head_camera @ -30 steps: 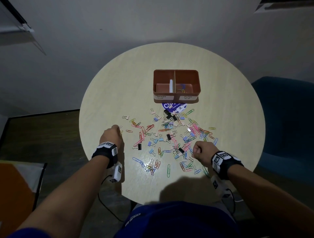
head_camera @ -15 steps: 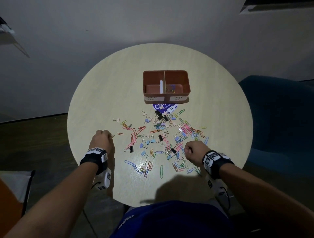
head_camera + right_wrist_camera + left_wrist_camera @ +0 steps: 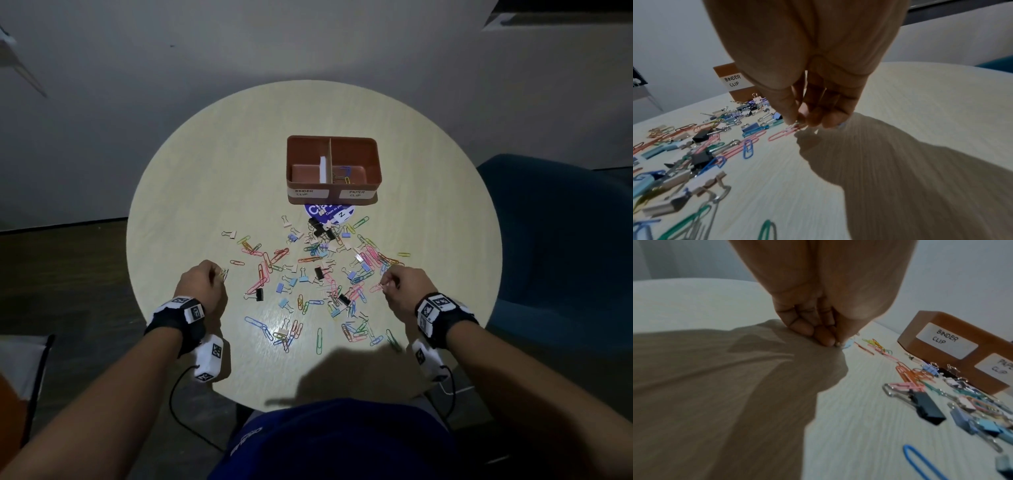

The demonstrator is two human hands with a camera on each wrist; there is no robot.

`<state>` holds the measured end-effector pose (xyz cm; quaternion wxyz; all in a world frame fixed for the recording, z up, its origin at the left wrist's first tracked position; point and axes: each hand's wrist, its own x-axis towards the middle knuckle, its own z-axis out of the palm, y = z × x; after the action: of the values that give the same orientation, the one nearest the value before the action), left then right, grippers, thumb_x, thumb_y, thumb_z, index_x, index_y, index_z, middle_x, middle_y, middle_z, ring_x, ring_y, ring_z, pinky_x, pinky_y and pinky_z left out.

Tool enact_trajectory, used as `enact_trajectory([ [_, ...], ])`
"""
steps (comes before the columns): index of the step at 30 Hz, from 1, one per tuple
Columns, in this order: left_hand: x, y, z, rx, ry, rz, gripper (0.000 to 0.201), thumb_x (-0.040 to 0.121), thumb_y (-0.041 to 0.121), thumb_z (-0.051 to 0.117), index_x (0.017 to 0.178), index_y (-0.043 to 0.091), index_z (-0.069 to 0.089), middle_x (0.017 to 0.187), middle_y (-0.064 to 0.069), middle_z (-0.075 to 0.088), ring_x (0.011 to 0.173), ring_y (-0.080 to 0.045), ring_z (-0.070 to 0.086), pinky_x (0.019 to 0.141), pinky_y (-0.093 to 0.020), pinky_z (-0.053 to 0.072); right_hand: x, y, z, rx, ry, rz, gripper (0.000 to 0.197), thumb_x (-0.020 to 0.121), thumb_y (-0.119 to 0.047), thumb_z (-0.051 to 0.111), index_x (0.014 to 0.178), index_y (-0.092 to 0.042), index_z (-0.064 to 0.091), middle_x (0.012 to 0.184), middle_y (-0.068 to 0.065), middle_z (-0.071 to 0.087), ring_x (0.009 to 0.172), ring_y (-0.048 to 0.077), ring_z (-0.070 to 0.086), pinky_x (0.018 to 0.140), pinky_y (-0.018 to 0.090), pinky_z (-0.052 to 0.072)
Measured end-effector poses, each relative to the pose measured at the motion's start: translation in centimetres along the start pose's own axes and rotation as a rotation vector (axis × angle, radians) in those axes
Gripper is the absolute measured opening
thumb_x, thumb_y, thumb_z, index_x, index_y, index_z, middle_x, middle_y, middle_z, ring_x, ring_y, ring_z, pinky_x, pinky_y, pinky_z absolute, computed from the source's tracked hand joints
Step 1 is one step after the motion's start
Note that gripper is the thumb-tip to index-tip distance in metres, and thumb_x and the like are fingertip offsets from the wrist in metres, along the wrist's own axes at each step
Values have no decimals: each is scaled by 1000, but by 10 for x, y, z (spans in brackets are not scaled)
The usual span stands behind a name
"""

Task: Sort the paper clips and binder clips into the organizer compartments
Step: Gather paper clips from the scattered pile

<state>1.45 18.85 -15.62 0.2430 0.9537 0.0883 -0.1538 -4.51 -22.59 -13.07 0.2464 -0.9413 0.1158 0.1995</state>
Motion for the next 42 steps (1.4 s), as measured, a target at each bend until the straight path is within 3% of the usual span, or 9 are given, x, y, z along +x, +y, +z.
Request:
enact_trajectory([
  [4, 1, -2, -1, -29, -3, -15, 11, 92, 12, 54, 100, 12, 62, 98, -12, 69, 90, -33, 60, 74, -31, 41, -2, -7, 12, -92, -47, -89, 16, 90, -15, 52, 93, -22, 66, 88, 0, 67, 79, 22, 63, 72, 37, 56],
  [10, 1, -3, 0, -63, 14, -16, 9, 92, 12, 54, 97, 14, 62, 96, -10, 68, 84, -28, 56, 73, -29, 39, -1, -11, 15, -1, 50, -94, 20, 90, -13, 51, 98, -27, 64, 87, -2, 65, 74, 18, 62, 68, 33, 55],
  [14, 1, -2, -1, -73, 20, -14, 9, 93, 13, 54, 97, 14, 62, 95, -9, 68, 81, -25, 52, 73, -28, 38, 1, -5, 10, -53, 119, -66, 22, 92, -13, 53, 108, -22, 65, 108, 2, 65, 95, 23, 63, 82, 33, 52],
  [17, 0, -2, 0, -89, 27, -12, 9, 93, 13, 54, 98, 14, 61, 95, -8, 68, 80, -23, 52, 72, -28, 38, 1, 1, 10, -154, 59, -104, 31, 92, -15, 53, 121, -22, 64, 119, 2, 64, 107, 24, 62, 91, 35, 51],
  [21, -3, -2, -1, -127, 36, -10, 15, 93, 14, 52, 105, 15, 61, 95, -8, 69, 80, -23, 54, 74, -28, 40, 1, -1, 18, -270, -19, -138, 30, 92, -19, 54, 121, -23, 60, 114, 2, 62, 103, 25, 61, 85, 37, 53],
  [26, -4, 0, -6, -81, -13, -8, 18, 94, 14, 52, 110, 14, 62, 104, -11, 68, 95, -32, 61, 76, -29, 40, 2, -8, 21, -338, 2, -158, 10, 88, -16, 52, 95, -19, 59, 97, 3, 57, 91, 26, 57, 73, 42, 54],
  [31, -7, 11, -3, -78, -33, -25, 11, 95, 13, 51, 96, 10, 62, 98, -10, 65, 86, -28, 56, 72, -28, 37, 3, -7, 18, -341, 6, -230, 8, 82, -13, 55, 78, -19, 58, 83, -3, 47, 88, 24, 53, 70, 38, 51],
  [38, -16, 24, 0, -186, 1, 8, 7, 93, 21, 58, 95, 16, 62, 84, -1, 65, 77, -22, 58, 68, -26, 37, -7, -18, 11, 34, 122, -87, 12, 87, -18, 52, 82, -25, 60, 72, -6, 65, 64, 16, 62, 58, 33, 55],
  [42, -3, 31, -4, -172, 52, 37, 18, 92, 17, 61, 107, 13, 70, 95, -10, 71, 92, -30, 64, 76, -25, 41, -6, -19, 7, 171, 124, -25, 21, 91, -13, 57, 102, -20, 73, 89, -1, 69, 74, 18, 65, 66, 22, 48],
])
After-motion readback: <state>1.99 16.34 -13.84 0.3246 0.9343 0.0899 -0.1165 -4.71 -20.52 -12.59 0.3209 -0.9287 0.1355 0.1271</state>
